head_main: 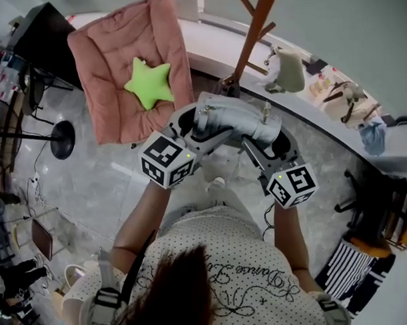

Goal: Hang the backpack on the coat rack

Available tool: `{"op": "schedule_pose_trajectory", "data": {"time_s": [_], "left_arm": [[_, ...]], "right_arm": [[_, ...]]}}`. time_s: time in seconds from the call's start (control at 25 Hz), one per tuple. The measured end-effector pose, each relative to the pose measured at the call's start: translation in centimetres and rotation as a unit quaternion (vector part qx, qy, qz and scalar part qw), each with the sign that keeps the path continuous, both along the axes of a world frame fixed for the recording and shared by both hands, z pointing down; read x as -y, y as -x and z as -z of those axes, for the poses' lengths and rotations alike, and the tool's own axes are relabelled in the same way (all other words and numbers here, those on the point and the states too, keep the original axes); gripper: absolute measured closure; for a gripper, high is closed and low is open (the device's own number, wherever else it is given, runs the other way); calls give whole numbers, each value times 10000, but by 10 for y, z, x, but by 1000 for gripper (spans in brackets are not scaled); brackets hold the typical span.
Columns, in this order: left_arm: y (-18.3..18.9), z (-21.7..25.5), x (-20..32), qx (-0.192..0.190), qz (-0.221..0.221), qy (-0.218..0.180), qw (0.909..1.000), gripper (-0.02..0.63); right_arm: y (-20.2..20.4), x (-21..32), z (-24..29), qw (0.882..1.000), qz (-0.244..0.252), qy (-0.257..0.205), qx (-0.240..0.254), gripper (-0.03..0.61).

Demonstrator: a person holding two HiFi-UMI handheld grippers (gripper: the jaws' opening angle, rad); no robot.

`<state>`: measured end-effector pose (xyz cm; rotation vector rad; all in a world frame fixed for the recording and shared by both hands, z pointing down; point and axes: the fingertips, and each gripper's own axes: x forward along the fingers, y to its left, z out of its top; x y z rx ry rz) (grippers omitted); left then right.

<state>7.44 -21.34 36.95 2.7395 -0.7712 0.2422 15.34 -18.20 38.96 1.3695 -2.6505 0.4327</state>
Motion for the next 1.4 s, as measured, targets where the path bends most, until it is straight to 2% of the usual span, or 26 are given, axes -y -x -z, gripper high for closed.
{"op": "schedule_pose_trajectory", "data": {"time_s": [0.4, 0.64, 0.84, 1.4], "left_arm": [[15, -21, 72, 216, -865, 109, 9960, 269], [27, -42, 104, 368, -1431, 318, 9885, 270], [32, -57, 110, 426, -1830, 443, 9812, 272], [34, -89, 111, 610, -2062, 736, 9738, 272]], "right_arm": [[22, 61, -20, 9969, -720, 283, -109, 240], [39, 85, -41, 9909, -1200, 601, -84, 239], [49, 86, -55, 9842, -1567, 827, -22, 241], [53, 85, -86, 9761, -1727, 1322, 9, 239]]}}
